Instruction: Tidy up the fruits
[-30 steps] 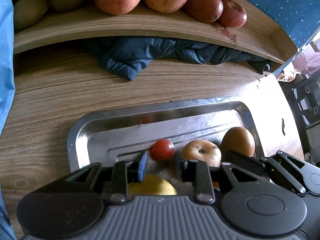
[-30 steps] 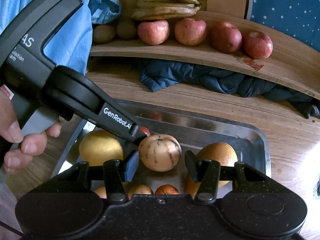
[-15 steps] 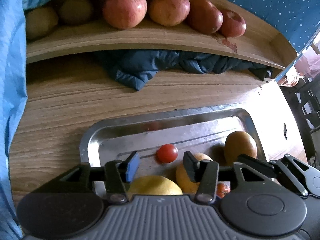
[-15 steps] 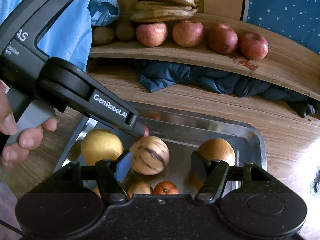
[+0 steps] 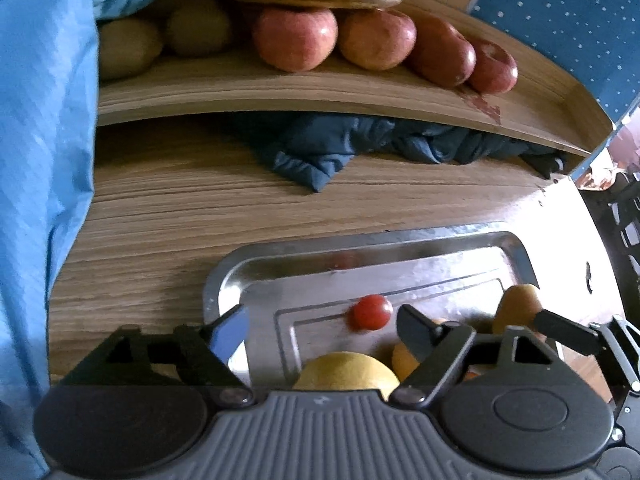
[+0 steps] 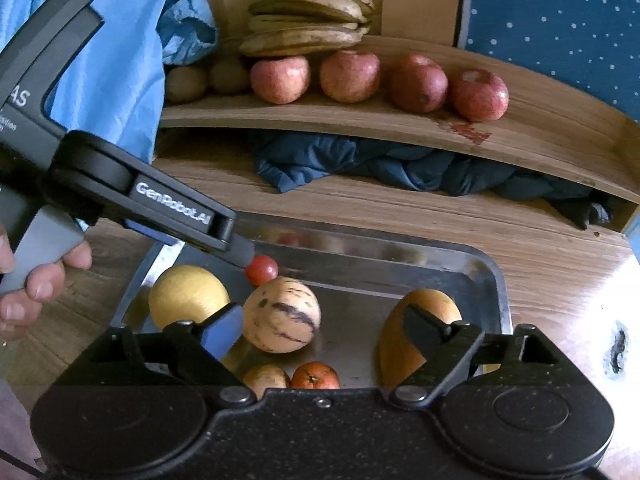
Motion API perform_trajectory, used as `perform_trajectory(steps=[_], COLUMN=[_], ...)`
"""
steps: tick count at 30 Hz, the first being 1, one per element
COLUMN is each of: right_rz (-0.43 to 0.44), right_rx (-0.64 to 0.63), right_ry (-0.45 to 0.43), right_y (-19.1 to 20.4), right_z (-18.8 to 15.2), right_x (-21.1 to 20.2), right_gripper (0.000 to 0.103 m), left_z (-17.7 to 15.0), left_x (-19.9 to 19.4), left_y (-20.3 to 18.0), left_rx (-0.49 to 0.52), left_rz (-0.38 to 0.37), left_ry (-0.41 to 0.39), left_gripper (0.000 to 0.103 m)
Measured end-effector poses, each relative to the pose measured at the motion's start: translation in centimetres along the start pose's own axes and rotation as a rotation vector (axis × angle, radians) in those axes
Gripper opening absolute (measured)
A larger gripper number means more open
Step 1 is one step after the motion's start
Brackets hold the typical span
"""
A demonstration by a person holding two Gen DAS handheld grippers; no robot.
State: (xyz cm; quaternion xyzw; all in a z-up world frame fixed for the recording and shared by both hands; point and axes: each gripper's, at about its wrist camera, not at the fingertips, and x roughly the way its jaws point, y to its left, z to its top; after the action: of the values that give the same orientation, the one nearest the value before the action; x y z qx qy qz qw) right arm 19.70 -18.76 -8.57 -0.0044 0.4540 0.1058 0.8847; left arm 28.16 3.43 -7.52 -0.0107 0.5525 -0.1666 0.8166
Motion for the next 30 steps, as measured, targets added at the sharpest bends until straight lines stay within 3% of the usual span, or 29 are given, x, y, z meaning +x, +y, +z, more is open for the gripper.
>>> perform_trajectory(steps=[12,21,30], right_rz=[-0.095,-0.174,-0.211], right_rx=[0.094,0.174,0.223], right_ry=[-0.004,-0.023,-0.073], right_y=[-1.1,-1.8,-1.3], right_z=[-0.7,-1.0,-1.4], right_x=[-0.5,-1.2,-2.6], right_gripper=[0.102,0.102,0.102], left_z=[0.0,-0.6,-1.9], left_x=[-0.5,-1.3,-2.7], left_y=[0.7,0.5,0.6], left_rx=[-0.029,0.014,0.028], left_rz=[0.053,0.098,0.088], left_ry=[-0.029,-0.07,-0.165], left_gripper=[0.101,0.102,0.102])
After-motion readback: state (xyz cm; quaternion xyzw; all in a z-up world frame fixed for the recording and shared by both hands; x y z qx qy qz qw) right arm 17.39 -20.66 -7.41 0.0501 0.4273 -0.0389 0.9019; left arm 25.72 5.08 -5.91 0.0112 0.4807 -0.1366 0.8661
